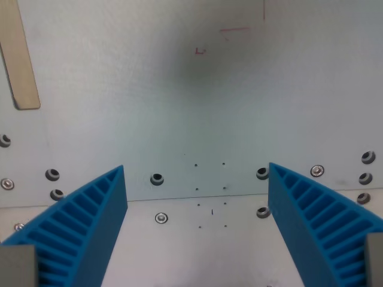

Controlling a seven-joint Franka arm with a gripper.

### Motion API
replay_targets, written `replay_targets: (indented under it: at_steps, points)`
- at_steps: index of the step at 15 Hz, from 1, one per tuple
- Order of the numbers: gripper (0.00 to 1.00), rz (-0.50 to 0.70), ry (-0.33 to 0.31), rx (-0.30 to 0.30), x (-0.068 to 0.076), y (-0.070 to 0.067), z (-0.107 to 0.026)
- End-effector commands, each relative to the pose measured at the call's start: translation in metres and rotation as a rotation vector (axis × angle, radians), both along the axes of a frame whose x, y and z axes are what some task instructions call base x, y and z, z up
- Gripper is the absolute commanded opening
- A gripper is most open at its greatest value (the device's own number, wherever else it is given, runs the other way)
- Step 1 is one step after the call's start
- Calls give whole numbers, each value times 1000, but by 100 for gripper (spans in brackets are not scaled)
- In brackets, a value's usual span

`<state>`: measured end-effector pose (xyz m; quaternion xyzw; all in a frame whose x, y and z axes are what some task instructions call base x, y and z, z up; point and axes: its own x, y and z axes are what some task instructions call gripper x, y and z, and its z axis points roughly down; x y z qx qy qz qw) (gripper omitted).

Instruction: Rotate around base positive z

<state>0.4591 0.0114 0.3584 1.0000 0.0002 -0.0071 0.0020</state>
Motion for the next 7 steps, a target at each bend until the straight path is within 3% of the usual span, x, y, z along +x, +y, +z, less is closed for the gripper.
replay_targets:
  at_steps: [1, 7]
  points:
    - [100, 166, -8, -4, 0, -1, 3]
    - [100, 246, -8, -4, 0, -1, 3]
